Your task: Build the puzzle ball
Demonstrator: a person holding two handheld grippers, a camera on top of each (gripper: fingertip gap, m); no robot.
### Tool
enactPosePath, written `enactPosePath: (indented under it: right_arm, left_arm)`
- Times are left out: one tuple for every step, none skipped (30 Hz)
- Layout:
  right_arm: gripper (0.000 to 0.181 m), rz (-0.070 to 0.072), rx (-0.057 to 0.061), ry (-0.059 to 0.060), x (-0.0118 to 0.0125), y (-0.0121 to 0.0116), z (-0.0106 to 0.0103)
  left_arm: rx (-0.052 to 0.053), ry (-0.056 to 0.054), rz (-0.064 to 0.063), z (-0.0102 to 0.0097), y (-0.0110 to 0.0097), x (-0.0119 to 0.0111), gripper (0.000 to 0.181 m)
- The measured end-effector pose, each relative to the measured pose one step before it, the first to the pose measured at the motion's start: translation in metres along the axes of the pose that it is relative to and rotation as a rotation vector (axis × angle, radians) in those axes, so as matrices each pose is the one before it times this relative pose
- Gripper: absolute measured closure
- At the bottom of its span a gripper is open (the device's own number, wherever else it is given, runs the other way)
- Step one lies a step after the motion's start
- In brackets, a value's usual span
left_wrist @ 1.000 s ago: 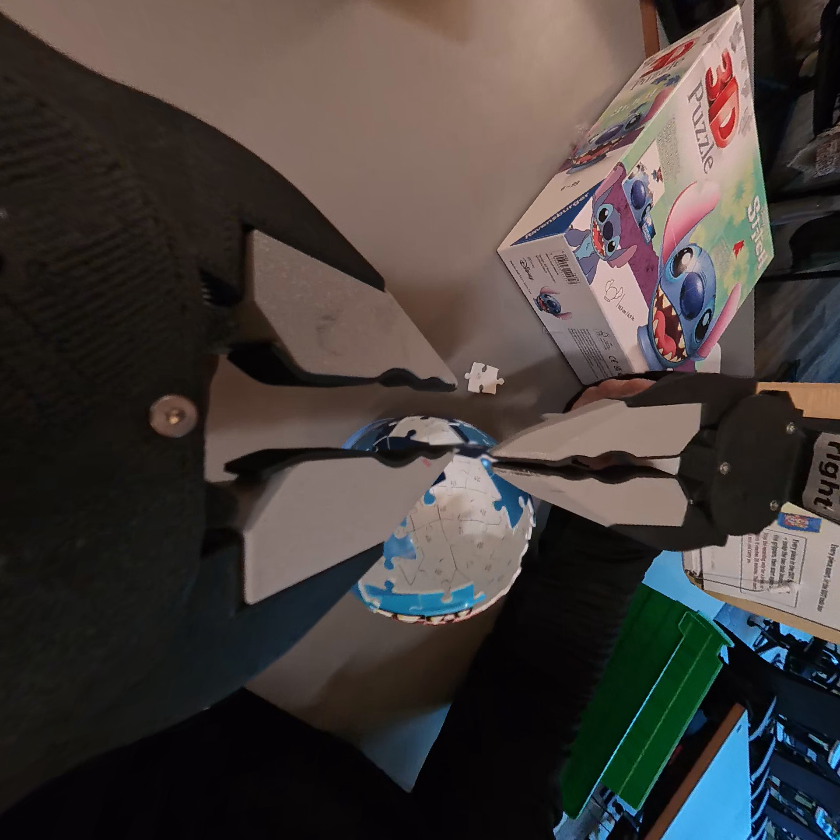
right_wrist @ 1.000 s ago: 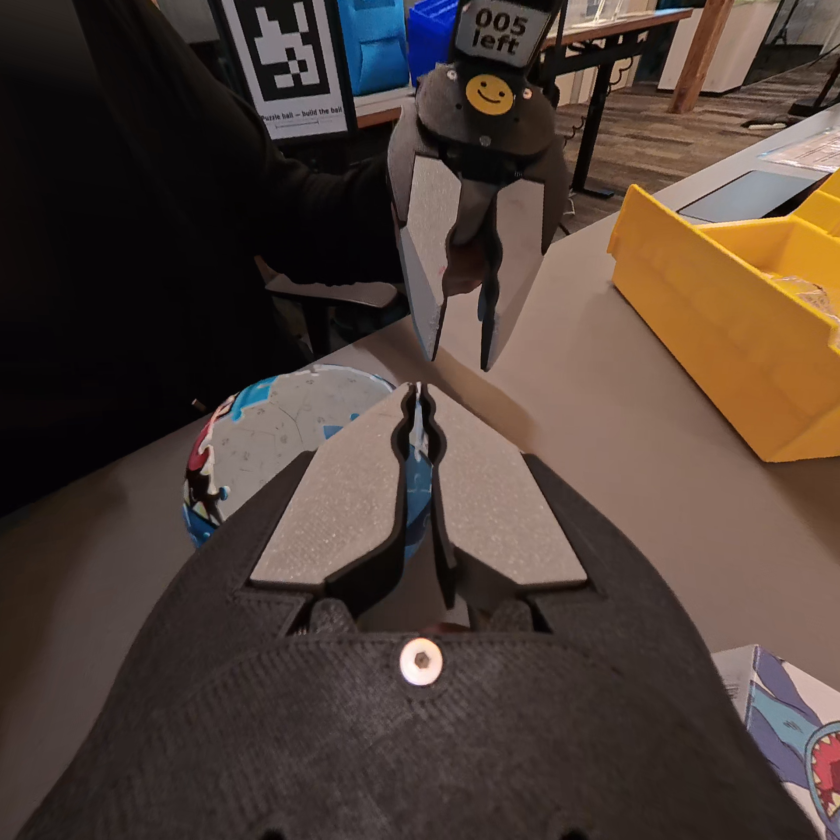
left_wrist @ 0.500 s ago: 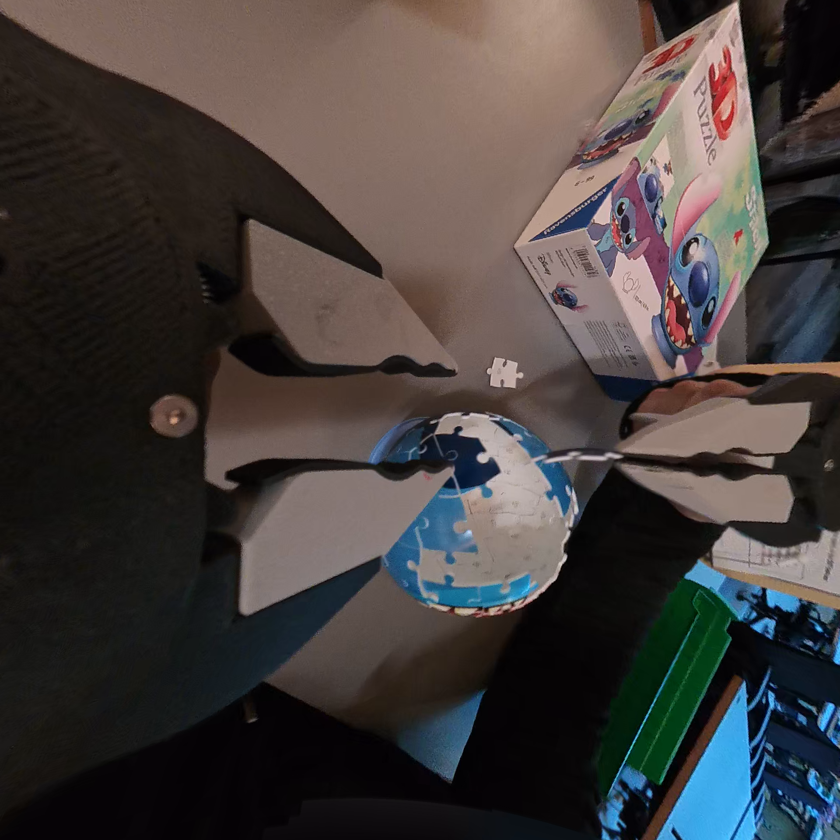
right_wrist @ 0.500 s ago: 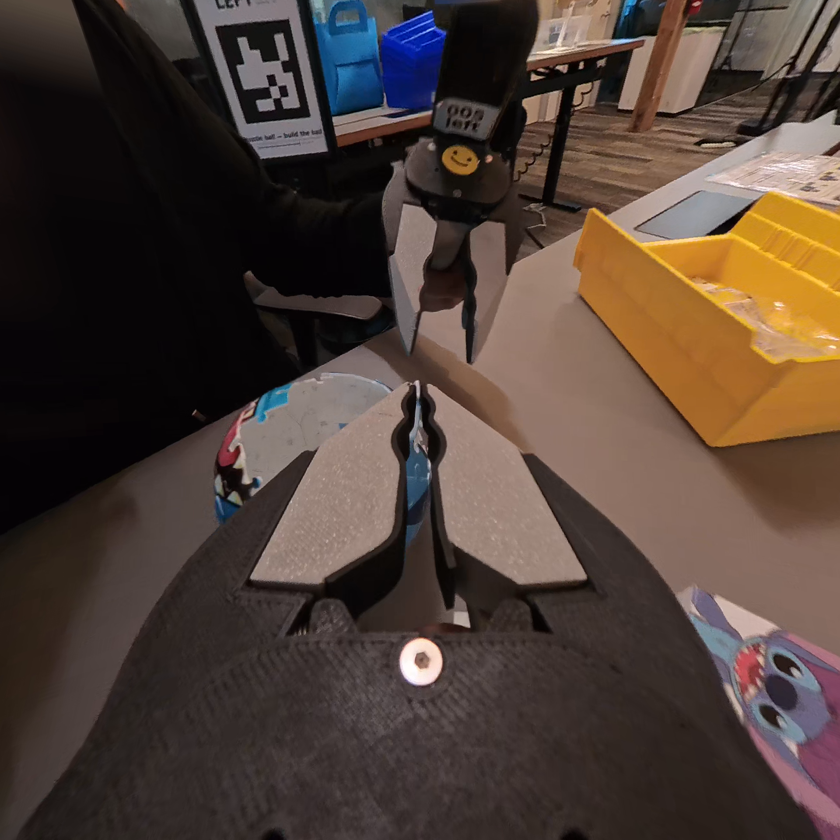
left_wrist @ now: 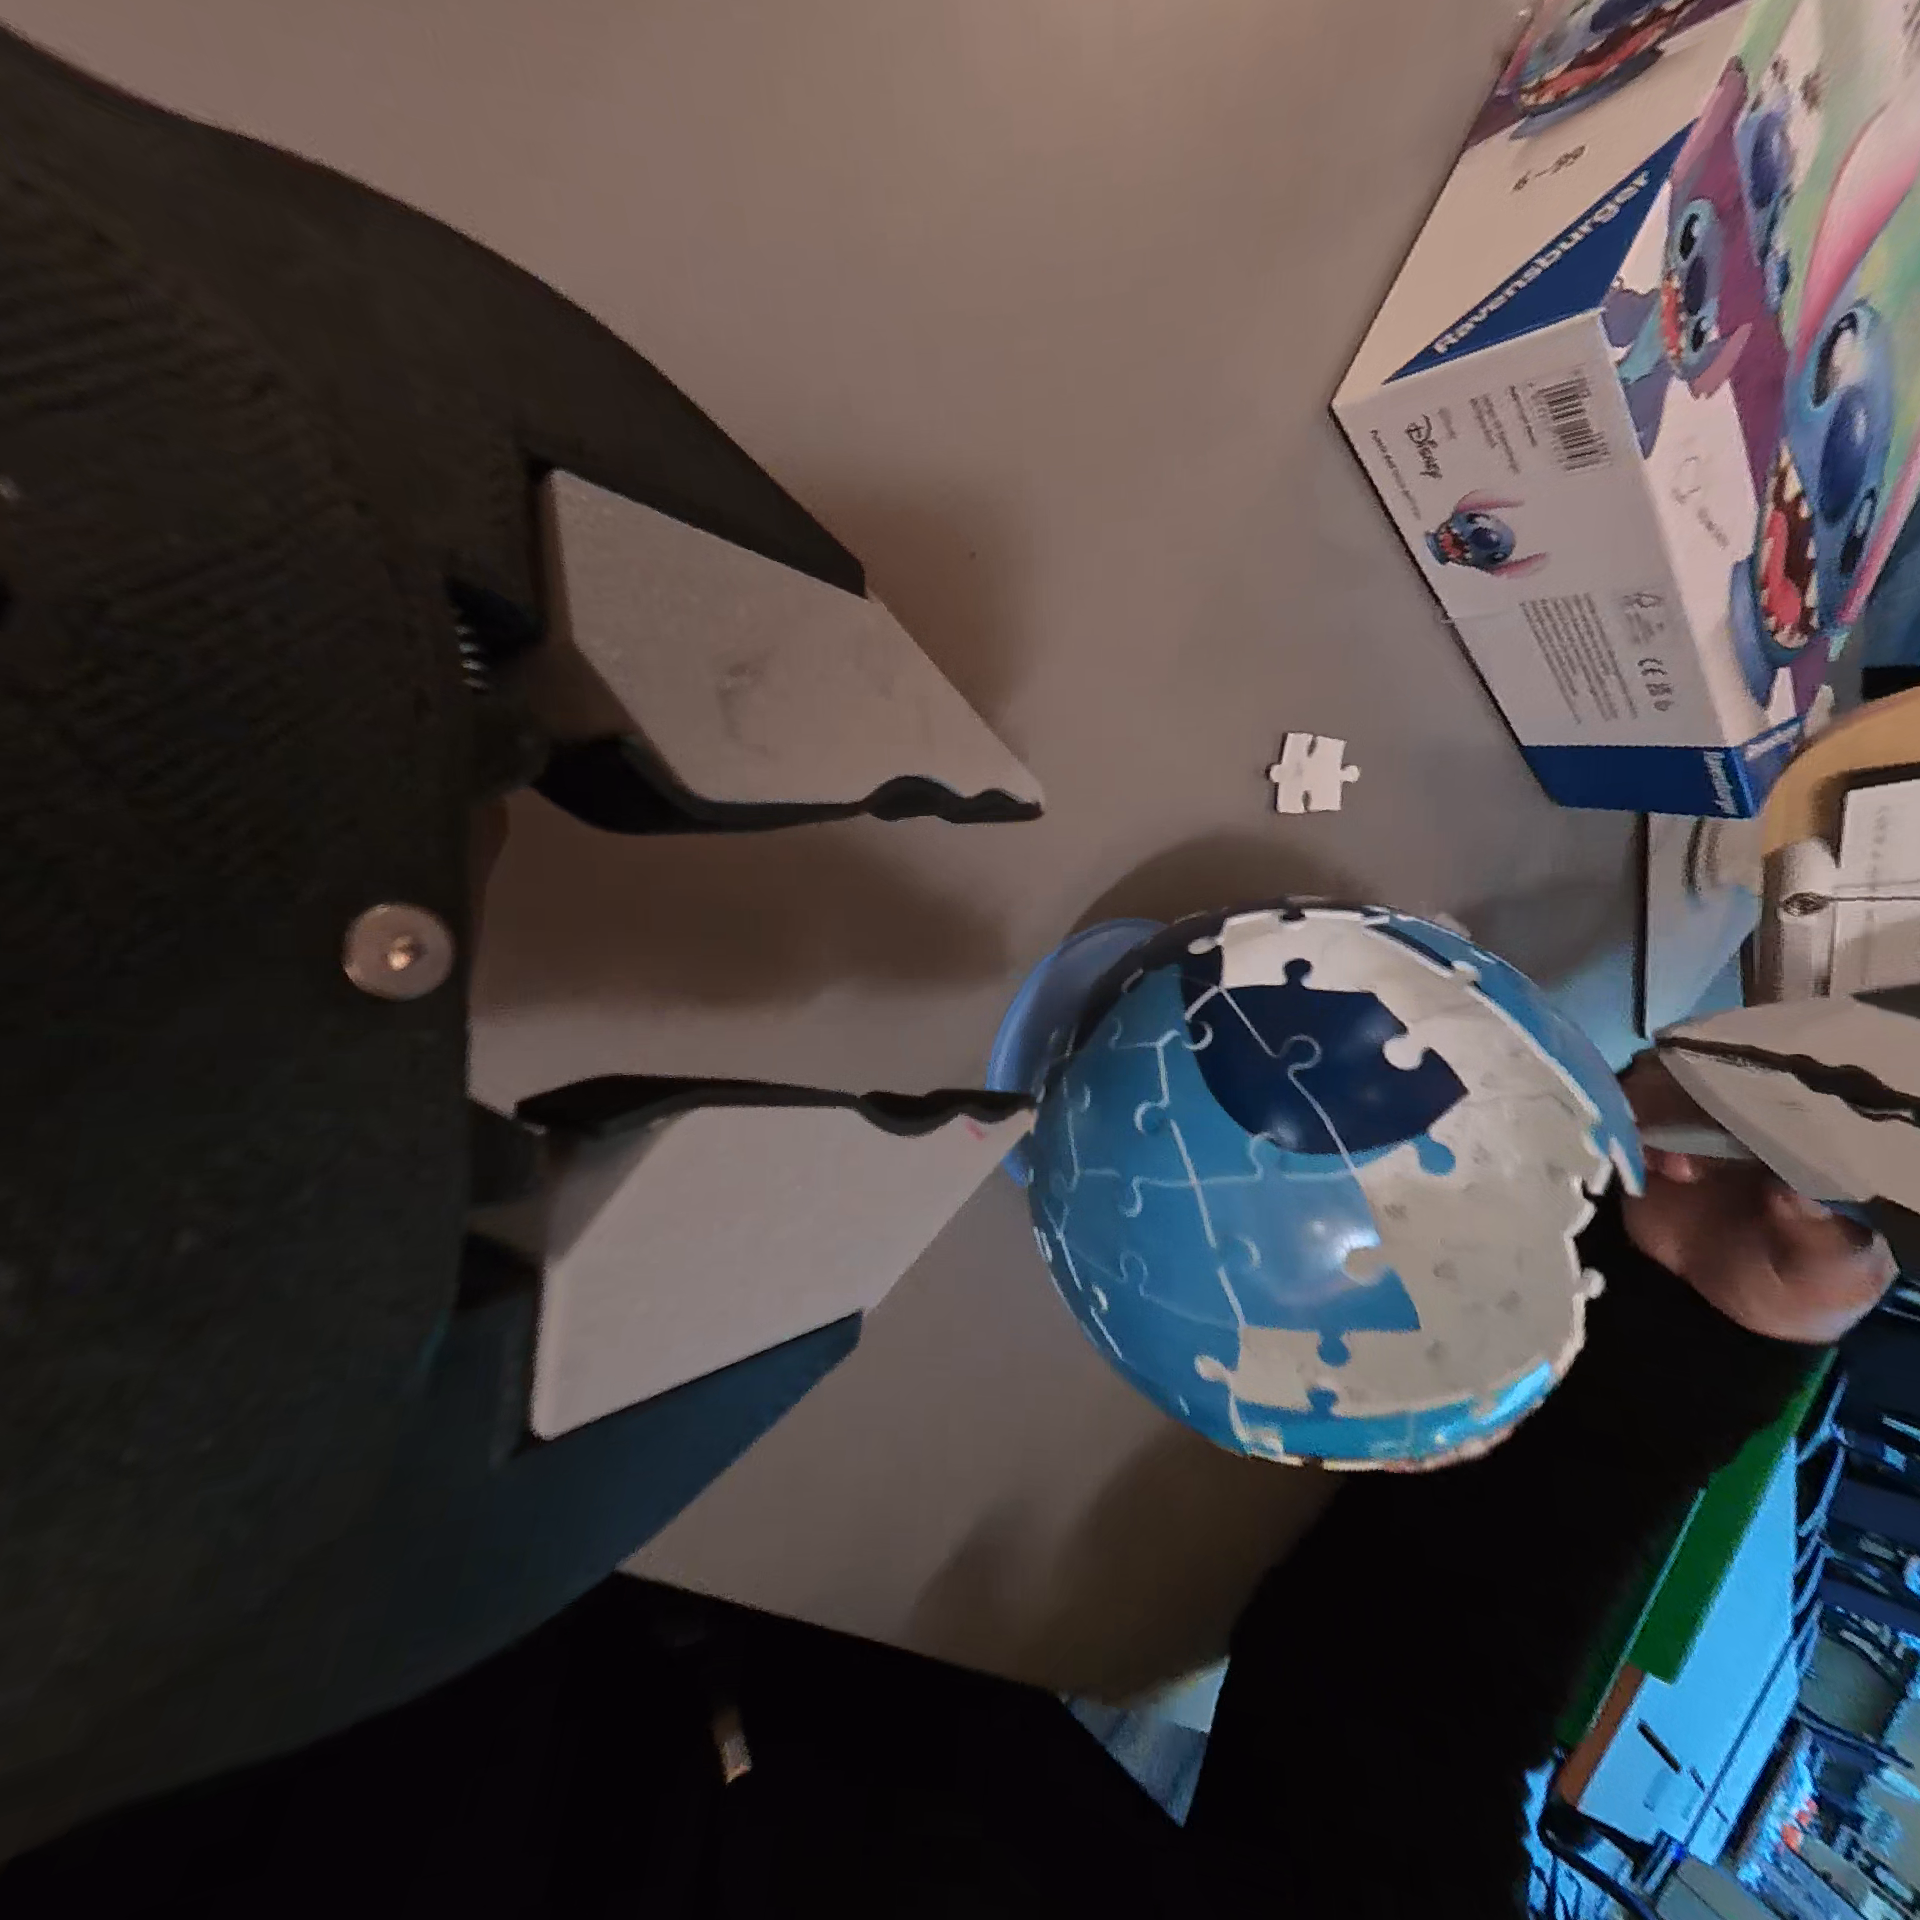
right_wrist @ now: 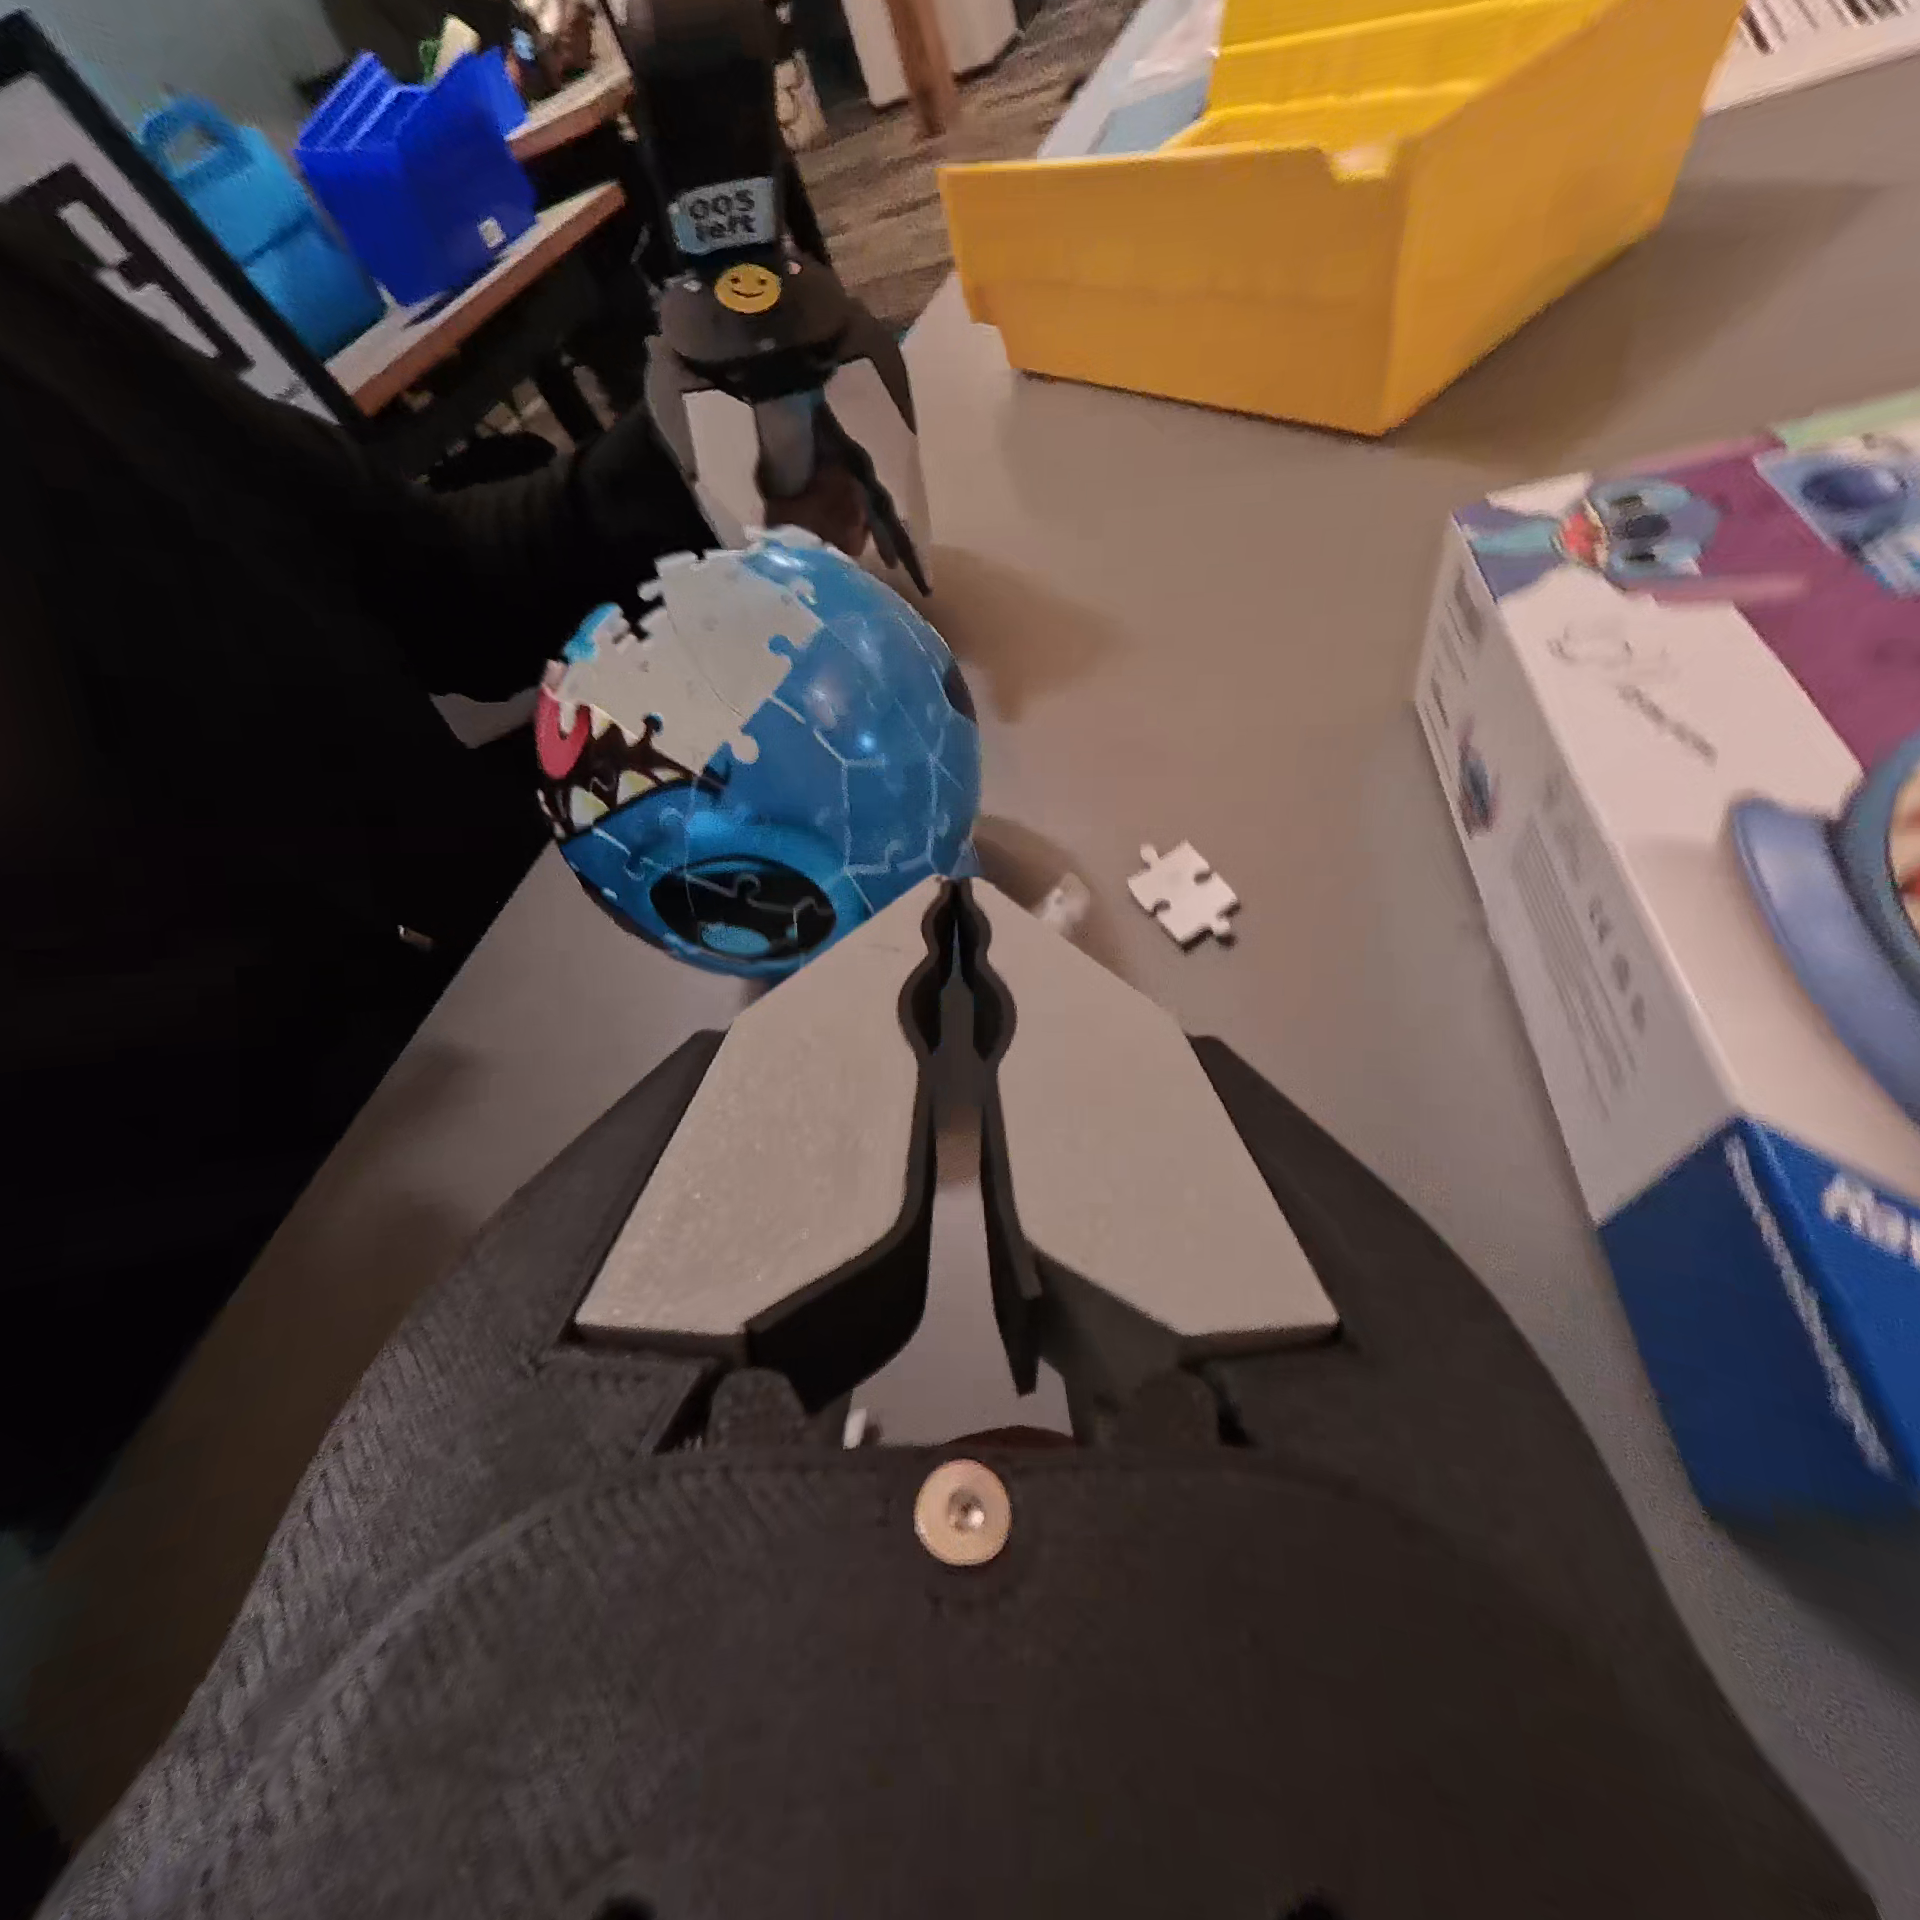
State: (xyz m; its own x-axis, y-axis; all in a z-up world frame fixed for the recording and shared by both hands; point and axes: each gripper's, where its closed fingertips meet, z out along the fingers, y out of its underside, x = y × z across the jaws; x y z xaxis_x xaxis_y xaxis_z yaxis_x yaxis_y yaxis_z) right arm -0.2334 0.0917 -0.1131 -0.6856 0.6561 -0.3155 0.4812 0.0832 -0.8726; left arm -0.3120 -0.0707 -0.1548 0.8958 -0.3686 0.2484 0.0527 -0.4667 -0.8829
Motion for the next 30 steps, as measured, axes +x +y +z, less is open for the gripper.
enactPosePath:
  right_arm:
    - [0.181, 0.0147, -0.0177, 0.0394, 0.00430, 0.00800, -0.00420]
    - [0.181, 0.0114, -0.0267, 0.0405, 0.00411, 0.00904, -0.00342]
    - [0.181, 0.0095, -0.0192, 0.0248, 0.00143, 0.00771, -0.00267]
    - [0.181, 0.0072, 0.0000, 0.0085, -0.00157, 0.00411, -0.00227]
    - [0.179, 0.0024, 0.0129, -0.0072, -0.00483, 0.00088, -0.00157]
    - [0.171, -0.0075, 0.0141, -0.0185, -0.00795, -0.00090, -0.00056]
    - [0.164, -0.0211, 0.0095, -0.0139, -0.00817, -0.00117, 0.00104]
    - [0.154, -0.0335, 0.0011, -0.0043, -0.00728, -0.00038, 0.00290]
    - [0.143, -0.0441, -0.0091, -0.0039, -0.00726, 0.00080, 0.00497]
    - [0.134, -0.0516, -0.0159, 0.0021, -0.00585, 0.00195, 0.00633]
    - [0.127, -0.0537, -0.0171, 0.0157, -0.00295, 0.00200, 0.00717]
    - [0.120, -0.0501, -0.0120, 0.0209, -0.00140, 0.00107, 0.00755]
    - [0.114, -0.0431, -0.0024, 0.0124, -0.00200, -0.00018, 0.00795]
    - [0.110, -0.0361, 0.0026, 0.0024, -0.00292, -0.00102, 0.00835]
    - [0.108, -0.0319, -0.0026, -0.0021, -0.00330, -0.00066, 0.00856]
    - [0.105, -0.0340, -0.0064, -0.0059, -0.00405, -0.00038, 0.00798]
    - [0.104, -0.0362, -0.0041, 0.0014, -0.00283, -0.00080, 0.00639]
    - [0.102, -0.0299, 0.0016, 0.0122, -0.00084, -0.00114, 0.00502]
    - [0.098, -0.0203, 0.0039, 0.0109, -0.00051, -0.00103, 0.00341]
    - [0.095, -0.0122, 0.0044, 0.0109, 0.00001, -0.00071, 0.00230]
    - [0.092, -0.0089, 0.0044, 0.0108, -0.00017, -0.00045, 0.00178]
    - [0.090, -0.0076, -0.0013, 0.0104, -0.00057, 0.00049, 0.00185]
    - [0.089, -0.0063, -0.0143, 0.0121, -0.00048, 0.00200, 0.00227]
    - [0.083, -0.0044, -0.0239, 0.0129, -0.00056, 0.00289, 0.00287]
    - [0.074, -0.0039, -0.0254, 0.0142, -0.00074, 0.00279, 0.00312]
    - [0.071, -0.0047, -0.0212, 0.0241, 0.00056, 0.00210, 0.00327]
    - [0.072, -0.0057, -0.0140, 0.0273, 0.00054, 0.00126, 0.00305]
    - [0.073, -0.0031, -0.0050, 0.0100, -0.00263, -0.00021, 0.00288]
    - [0.074, 0.0064, -0.0065, 0.0115, -0.00189, -0.00018, 0.00243]
    - [0.074, 0.0168, -0.0146, 0.0213, 0.00082, 0.00051, 0.00140]
  left_arm:
    - [-0.0034, 0.0005, 0.0012, -0.00053, 0.00129, -0.00003, 0.131]
    - [0.0038, 0.0027, 0.0000, -0.00124, 0.00042, 0.00051, 0.131]
    - [0.0034, 0.0005, -0.0019, -0.00189, 0.00037, 0.00021, 0.131]
    - [0.0017, -0.0013, -0.0037, -0.00193, 0.00063, -0.00007, 0.131]
    - [0.0027, 0.0030, -0.0042, -0.00161, 0.00039, 0.00100, 0.131]
    - [0.0031, 0.0101, -0.0042, -0.00073, 0.00021, 0.00291, 0.130]
    - [0.0062, 0.0151, -0.0017, 0.00051, -0.00068, 0.00487, 0.128]
    - [0.0094, 0.0199, 0.0055, 0.00229, -0.00103, 0.00706, 0.126]
    - [-0.0004, 0.0130, 0.0189, 0.00347, 0.00018, 0.00726, 0.122]
    - [-0.0109, -0.0162, 0.0357, 0.00428, 0.00113, 0.00340, 0.116]
    - [-0.0087, -0.0424, 0.0468, 0.00422, 0.00031, -0.00056, 0.111]
    - [0.0030, -0.0436, 0.0449, 0.00387, -0.00163, -0.00090, 0.107]
    - [0.0154, -0.0243, 0.0315, 0.00433, -0.00325, 0.00163, 0.100]
    - [0.0104, 0.0001, 0.0270, 0.00415, -0.00218, 0.00469, 0.094]
    - [-0.0049, -0.0033, 0.0225, 0.00413, 0.00042, 0.00292, 0.091]
    - [-0.0138, -0.0098, 0.0147, 0.00397, 0.00170, 0.00073, 0.086]
    - [-0.0104, 0.0001, 0.0106, 0.00381, 0.00140, 0.00166, 0.082]
    - [-0.0083, 0.0125, 0.0151, 0.00294, 0.00060, 0.00331, 0.082]
    - [-0.0057, 0.0070, 0.0201, 0.00214, -0.00015, 0.00207, 0.082]
    - [0.0023, -0.0024, 0.0231, 0.00160, -0.00117, 0.00036, 0.082]
    - [-0.0024, 0.0028, 0.0204, 0.00145, -0.00029, 0.00091, 0.082]
    - [-0.0117, 0.0064, 0.0176, 0.00166, 0.00105, 0.00111, 0.082]
    - [-0.0166, -0.0114, 0.0122, 0.00202, 0.00196, -0.00192, 0.082]
    - [-0.0213, -0.0176, 0.0121, 0.00236, 0.00260, -0.00326, 0.083]
    - [-0.0227, -0.0060, 0.0184, 0.00256, 0.00271, -0.00148, 0.084]
    - [-0.0179, -0.0042, 0.0237, 0.00250, 0.00204, -0.00083, 0.084]
    - [-0.0138, -0.0047, 0.0265, 0.00209, 0.00148, -0.00089, 0.086]
    - [-0.0127, -0.0025, 0.0217, 0.00196, 0.00148, -0.00077, 0.088]
    - [-0.0114, 0.0074, 0.0093, 0.00178, 0.00134, -0.00011, 0.087]
    - [-0.0106, 0.0148, -0.0097, 0.00148, 0.00132, 0.00010, 0.088]
